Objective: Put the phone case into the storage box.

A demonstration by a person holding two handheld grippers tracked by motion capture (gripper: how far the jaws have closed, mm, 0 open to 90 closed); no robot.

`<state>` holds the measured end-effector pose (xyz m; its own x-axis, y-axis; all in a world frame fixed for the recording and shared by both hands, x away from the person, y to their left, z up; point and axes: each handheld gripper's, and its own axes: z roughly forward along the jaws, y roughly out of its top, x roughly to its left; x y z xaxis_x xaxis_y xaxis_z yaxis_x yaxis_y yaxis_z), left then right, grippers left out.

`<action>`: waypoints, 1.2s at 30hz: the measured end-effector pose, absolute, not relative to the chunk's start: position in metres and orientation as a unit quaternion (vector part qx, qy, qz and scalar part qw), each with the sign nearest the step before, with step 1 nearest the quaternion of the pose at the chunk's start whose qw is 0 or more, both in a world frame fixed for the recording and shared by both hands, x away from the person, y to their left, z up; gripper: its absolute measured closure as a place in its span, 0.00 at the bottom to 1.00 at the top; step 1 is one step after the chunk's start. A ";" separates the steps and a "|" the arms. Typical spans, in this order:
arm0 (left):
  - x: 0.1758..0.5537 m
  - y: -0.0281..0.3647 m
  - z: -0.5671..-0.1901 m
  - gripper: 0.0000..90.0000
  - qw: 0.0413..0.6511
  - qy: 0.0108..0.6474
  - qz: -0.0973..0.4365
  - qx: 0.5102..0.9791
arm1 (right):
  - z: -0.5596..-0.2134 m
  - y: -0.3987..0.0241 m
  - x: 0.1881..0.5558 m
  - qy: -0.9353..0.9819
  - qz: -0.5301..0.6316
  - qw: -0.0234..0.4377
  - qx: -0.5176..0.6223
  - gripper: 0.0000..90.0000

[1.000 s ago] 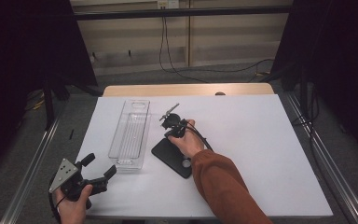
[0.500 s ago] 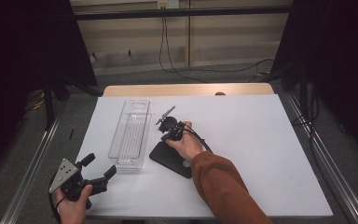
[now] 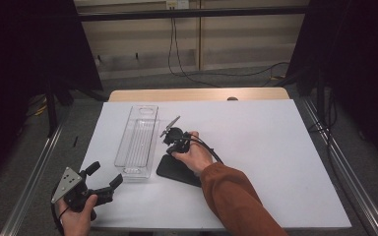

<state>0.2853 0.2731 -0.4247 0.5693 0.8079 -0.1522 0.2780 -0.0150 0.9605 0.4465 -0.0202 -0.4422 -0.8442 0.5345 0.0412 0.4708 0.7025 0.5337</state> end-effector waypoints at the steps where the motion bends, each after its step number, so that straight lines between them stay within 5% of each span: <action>1: 0.285 0.273 -0.425 0.04 0.575 0.403 0.230 0.674 | -0.442 -0.020 0.446 0.921 0.272 0.058 0.273 1.00; 36: 0.286 0.272 -0.425 0.04 0.575 0.403 0.228 0.675 | -0.438 -0.010 0.411 0.936 0.274 0.005 0.220 1.00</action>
<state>0.2855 0.2723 -0.4249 0.5721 0.8053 -0.1554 0.2816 -0.0150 0.9594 0.4106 -0.0105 -0.4381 -0.9027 0.4157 0.1109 0.4100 0.7531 0.5145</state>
